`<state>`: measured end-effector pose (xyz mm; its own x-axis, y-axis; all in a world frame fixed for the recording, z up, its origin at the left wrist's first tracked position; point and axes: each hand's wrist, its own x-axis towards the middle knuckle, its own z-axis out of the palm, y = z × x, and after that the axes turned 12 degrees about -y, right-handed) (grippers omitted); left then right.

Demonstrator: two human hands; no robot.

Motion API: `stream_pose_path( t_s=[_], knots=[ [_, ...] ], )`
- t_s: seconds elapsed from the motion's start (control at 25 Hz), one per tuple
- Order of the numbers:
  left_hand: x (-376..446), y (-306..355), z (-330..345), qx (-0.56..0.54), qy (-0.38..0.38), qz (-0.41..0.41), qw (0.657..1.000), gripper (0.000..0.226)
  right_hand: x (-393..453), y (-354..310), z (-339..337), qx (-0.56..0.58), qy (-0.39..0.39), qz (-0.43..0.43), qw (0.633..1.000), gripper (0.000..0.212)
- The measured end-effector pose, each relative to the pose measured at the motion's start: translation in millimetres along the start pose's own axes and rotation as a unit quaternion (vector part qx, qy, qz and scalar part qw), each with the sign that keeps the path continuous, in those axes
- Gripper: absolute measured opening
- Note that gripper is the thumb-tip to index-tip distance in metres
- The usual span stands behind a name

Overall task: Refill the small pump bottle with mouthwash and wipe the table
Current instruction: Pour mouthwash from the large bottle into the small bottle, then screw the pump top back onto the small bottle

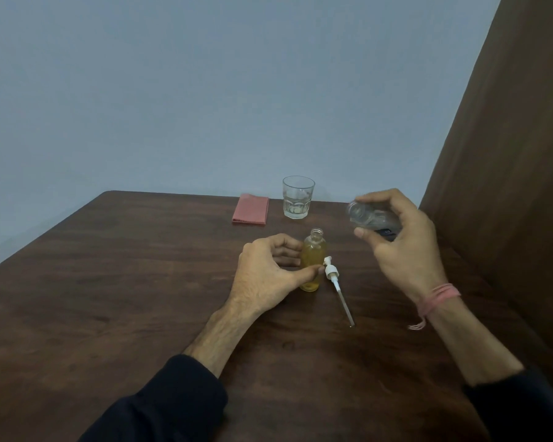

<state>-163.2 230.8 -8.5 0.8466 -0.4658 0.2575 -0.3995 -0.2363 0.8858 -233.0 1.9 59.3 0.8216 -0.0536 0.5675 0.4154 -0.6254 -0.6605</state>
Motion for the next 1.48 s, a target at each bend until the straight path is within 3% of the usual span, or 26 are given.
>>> stream_pose_path(
  t_s=[0.08,0.2,0.32,0.56,0.76,0.92,1.08,1.2,1.48],
  knots=[
    [-1,1,0,0.009,0.008,0.005,1.0,0.044,2,9,-8,0.134,0.026,0.029,0.99,0.056],
    [-2,2,0,0.026,0.012,0.006,1.0,0.045,4,24,-17,0.331,0.04,0.062,0.941,0.06],
    [-1,5,1,0.037,0.01,0.001,0.999,0.045,-2,40,-20,0.412,0.013,0.069,0.909,0.062],
    [1,5,0,0.039,0.007,-0.005,0.999,0.052,-3,56,-27,0.408,-0.053,0.066,0.909,0.065],
    [0,4,1,0.027,0.008,-0.004,1.0,0.048,-6,65,-33,0.421,-0.071,0.072,0.902,0.07],
    [-1,5,1,0.027,0.006,-0.011,1.0,0.058,-7,68,-35,0.426,-0.094,0.068,0.897,0.066],
    [-2,7,1,0.008,0.009,-0.015,1.0,0.076,-8,66,-35,0.406,-0.096,0.082,0.905,0.062],
    [-1,8,1,0.015,0.006,-0.019,1.0,0.082,-9,63,-37,0.384,-0.091,0.105,0.913,0.07],
    [-1,9,1,0.026,0.004,-0.021,0.999,0.082,-12,57,-44,0.362,-0.084,0.11,0.922,0.073]
  ],
)
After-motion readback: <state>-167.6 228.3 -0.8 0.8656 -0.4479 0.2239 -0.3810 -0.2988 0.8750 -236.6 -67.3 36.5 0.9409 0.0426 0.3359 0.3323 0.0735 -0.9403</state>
